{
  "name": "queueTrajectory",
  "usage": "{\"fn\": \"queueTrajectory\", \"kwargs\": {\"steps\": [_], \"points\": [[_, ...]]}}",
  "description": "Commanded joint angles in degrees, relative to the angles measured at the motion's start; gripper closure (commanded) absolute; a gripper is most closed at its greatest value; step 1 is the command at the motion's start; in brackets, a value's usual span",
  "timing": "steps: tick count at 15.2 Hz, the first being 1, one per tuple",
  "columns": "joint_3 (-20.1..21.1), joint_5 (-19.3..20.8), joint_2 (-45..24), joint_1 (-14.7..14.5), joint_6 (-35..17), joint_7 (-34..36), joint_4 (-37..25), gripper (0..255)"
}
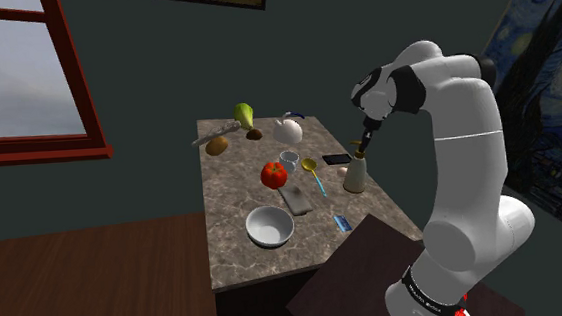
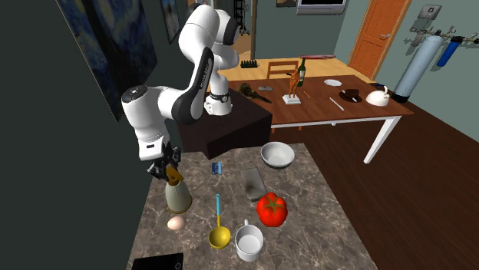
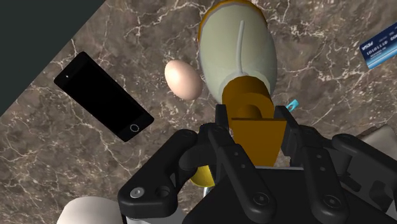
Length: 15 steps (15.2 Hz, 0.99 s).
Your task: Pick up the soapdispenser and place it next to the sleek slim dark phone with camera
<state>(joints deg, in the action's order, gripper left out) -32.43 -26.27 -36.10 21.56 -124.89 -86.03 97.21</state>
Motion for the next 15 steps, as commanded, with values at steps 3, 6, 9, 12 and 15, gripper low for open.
{"fn": "queueTrajectory", "kwargs": {"steps": [3,6,9,12,15], "points": [[0.02,-0.01,-0.04,-0.01,-0.03,-0.01,0.06,255],[0.03,-0.01,-0.05,-0.02,-0.02,0.01,0.05,0],[0.02,-0.01,-0.04,-0.01,-0.03,-0.01,0.06,0],[-1.51,2.08,3.01,-0.74,3.96,1.21,-1.19,0],[-1.87,2.61,3.75,-0.89,5.05,1.52,-1.64,0]]}}
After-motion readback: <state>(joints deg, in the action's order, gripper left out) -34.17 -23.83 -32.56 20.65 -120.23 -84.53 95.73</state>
